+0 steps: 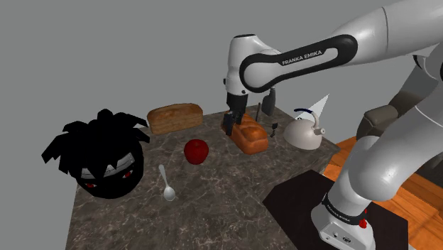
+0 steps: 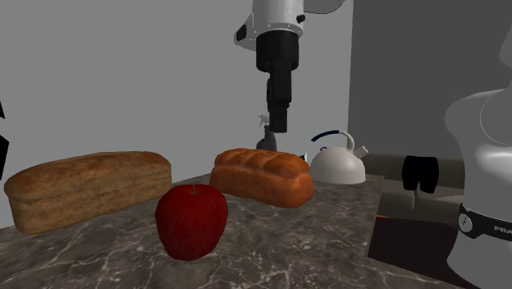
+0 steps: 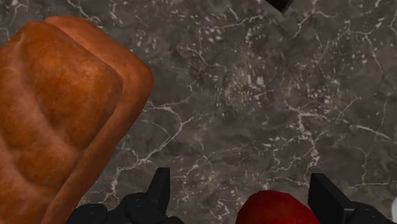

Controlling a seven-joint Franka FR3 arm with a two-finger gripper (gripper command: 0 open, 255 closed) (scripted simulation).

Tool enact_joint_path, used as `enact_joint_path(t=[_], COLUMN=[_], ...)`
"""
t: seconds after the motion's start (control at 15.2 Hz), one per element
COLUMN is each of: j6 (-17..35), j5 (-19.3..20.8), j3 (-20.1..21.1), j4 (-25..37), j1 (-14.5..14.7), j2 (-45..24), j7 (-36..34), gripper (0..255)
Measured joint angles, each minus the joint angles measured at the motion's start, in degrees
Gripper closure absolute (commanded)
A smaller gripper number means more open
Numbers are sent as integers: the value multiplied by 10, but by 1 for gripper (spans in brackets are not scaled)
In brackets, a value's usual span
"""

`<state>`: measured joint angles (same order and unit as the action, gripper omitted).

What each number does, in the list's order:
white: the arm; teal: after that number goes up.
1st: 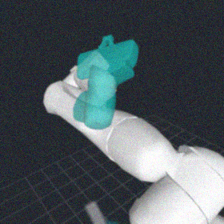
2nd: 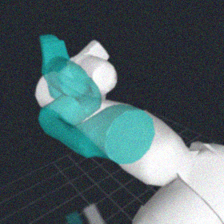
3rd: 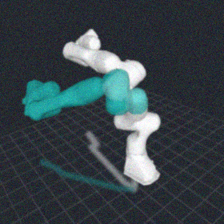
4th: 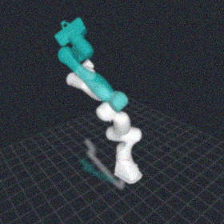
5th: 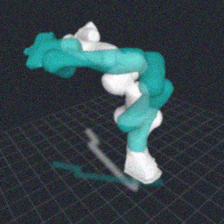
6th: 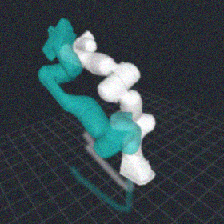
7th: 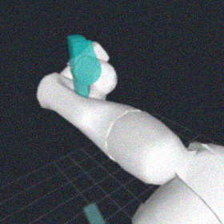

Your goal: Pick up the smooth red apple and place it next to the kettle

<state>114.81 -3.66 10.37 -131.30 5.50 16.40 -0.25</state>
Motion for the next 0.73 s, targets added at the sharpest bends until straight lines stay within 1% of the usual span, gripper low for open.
enact_joint_path(t=[0.33,0.73], j6=[69,122], j5=[9,35], j3=[23,42], j4=[52,129], j1=[10,23], j2=[-86,-178], j7=[-27,-59], gripper=[0,0])
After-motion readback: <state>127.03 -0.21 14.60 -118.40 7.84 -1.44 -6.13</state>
